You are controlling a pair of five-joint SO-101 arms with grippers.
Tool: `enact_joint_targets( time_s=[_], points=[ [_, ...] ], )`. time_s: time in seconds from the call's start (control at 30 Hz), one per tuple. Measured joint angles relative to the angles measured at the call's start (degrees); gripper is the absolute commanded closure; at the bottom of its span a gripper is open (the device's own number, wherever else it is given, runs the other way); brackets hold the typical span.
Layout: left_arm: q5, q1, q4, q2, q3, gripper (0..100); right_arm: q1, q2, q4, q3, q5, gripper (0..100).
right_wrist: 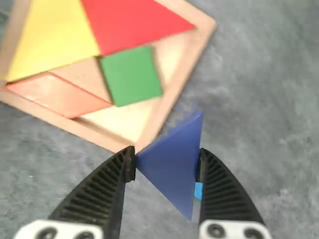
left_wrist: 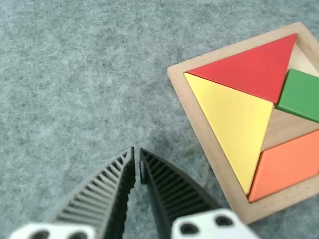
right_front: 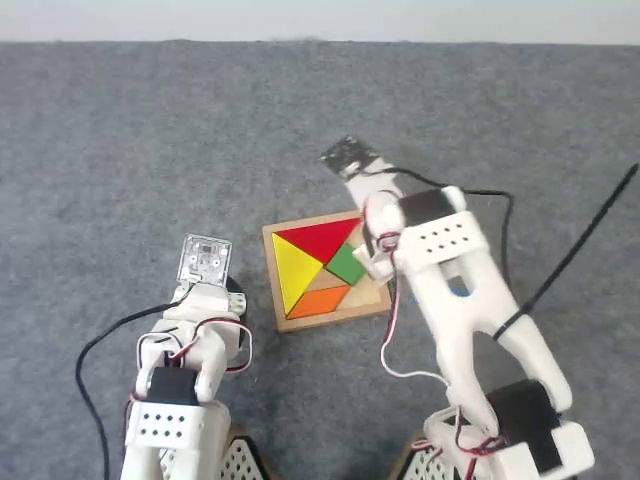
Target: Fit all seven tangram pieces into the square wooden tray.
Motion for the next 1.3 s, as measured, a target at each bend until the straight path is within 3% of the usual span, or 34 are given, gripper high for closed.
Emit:
enact_joint_targets(
  time_s=[0.23,0.57,1.3],
  points=[
    [0.0,0.0,0.0,0.0,0.0,98,-5.45,0.0,0.09,0.0,0.18,90.7],
    [0.0,0.0,0.0,0.0,0.0,98,-5.89,0.0,-0.7,1.76,-1.49,90.8],
    [0.0,0.0,0.0,0.0,0.0,98,-7.03,12.48,-5.19,1.23,59.34,90.9]
  ],
)
